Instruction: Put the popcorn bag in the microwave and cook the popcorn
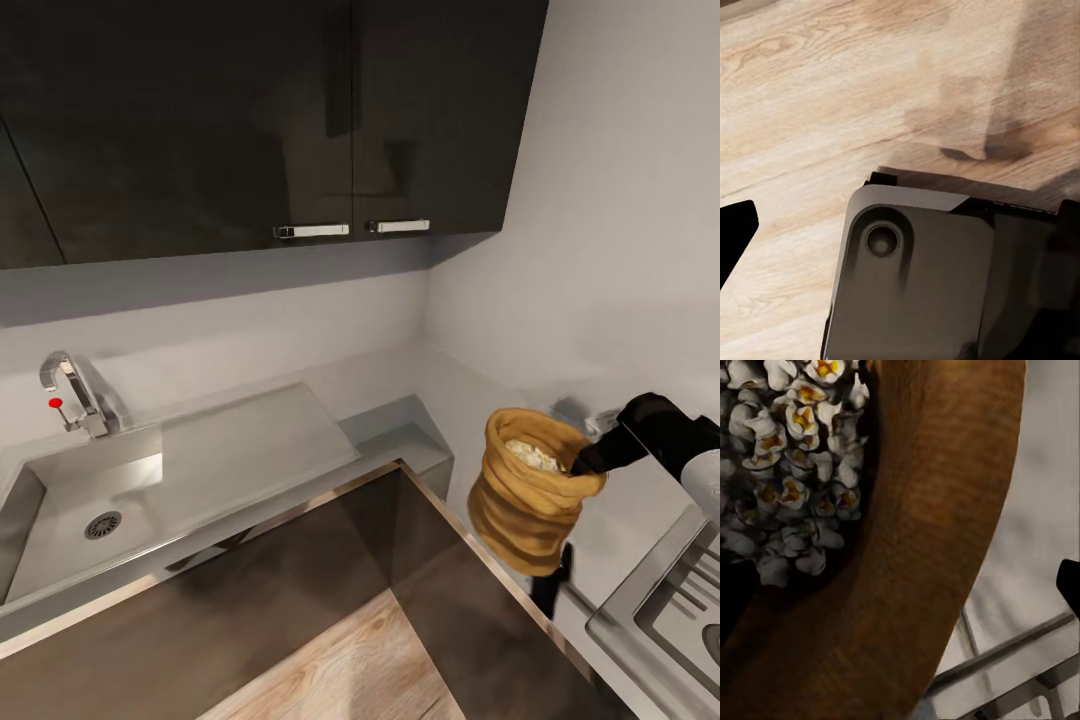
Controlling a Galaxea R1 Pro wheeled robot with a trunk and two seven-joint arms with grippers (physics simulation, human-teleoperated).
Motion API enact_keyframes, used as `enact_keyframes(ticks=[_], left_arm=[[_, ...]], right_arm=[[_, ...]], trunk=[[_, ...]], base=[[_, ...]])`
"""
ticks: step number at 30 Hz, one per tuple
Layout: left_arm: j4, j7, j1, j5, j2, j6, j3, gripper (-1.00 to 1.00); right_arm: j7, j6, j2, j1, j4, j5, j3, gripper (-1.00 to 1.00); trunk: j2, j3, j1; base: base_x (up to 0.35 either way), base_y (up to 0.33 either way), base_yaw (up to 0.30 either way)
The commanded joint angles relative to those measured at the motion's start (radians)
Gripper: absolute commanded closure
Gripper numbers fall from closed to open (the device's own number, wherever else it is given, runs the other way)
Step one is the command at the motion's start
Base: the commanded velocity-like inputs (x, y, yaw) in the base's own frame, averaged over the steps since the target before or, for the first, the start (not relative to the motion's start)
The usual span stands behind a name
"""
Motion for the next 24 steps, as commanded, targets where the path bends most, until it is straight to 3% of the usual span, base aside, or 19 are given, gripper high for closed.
enact_keyframes(ticks=[1, 5, 12, 13, 24], left_arm=[[0.001, 0.0, -0.001, 0.002, 0.0, -0.003, 0.003, -1.0], [0.001, 0.0, -0.001, 0.002, 0.0, -0.004, 0.003, -1.0], [0.0, 0.0, -0.001, 0.002, 0.0, -0.003, 0.002, -1.0], [0.0, 0.0, -0.001, 0.002, 0.0, -0.003, 0.003, -1.0], [0.001, 0.0, -0.001, 0.002, -0.001, -0.004, 0.003, -1.0]], right_arm=[[0.009, 0.0, 0.004, 0.003, -0.002, 0.012, -0.008, -1.0], [0.008, -0.002, 0.021, 0.01, -0.002, 0.013, -0.035, -1.0], [0.007, -0.002, 0.026, 0.011, -0.001, 0.012, -0.038, -1.0], [0.007, -0.002, 0.026, 0.011, -0.002, 0.013, -0.038, 1.0], [0.007, -0.002, 0.026, 0.011, -0.002, 0.013, -0.038, 1.0]], trunk=[[-0.002, -0.002, 0.001], [-0.002, -0.002, 0.001], [-0.002, -0.002, 0.001], [-0.002, -0.002, 0.001], [-0.002, -0.002, 0.001]], base=[[0.0, 0.0, 0.0], [0.0, 0.0, 0.0], [0.0, 0.0, 0.0], [0.0, 0.0, 0.0], [0.0, 0.0, 0.0]])
